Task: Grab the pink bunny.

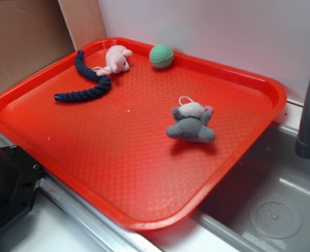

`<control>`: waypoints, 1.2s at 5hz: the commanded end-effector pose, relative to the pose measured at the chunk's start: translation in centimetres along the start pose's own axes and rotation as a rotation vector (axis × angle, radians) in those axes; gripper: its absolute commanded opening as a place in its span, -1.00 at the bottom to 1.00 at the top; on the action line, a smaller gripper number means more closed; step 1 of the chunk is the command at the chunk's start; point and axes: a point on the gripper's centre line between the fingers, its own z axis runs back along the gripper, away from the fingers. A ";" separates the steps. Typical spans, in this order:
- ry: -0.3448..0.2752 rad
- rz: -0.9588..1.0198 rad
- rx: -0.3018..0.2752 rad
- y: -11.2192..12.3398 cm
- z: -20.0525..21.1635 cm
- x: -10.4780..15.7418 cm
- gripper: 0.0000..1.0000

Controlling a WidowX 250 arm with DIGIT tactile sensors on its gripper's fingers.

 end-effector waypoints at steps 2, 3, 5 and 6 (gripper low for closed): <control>-0.117 0.221 0.080 1.0 -7.1 5.5 1.00; -0.119 0.242 0.100 0.9 -9.9 6.4 1.00; -0.122 0.210 0.117 0.6 -14.0 8.7 1.00; -0.117 0.156 0.082 0.2 -15.5 9.6 1.00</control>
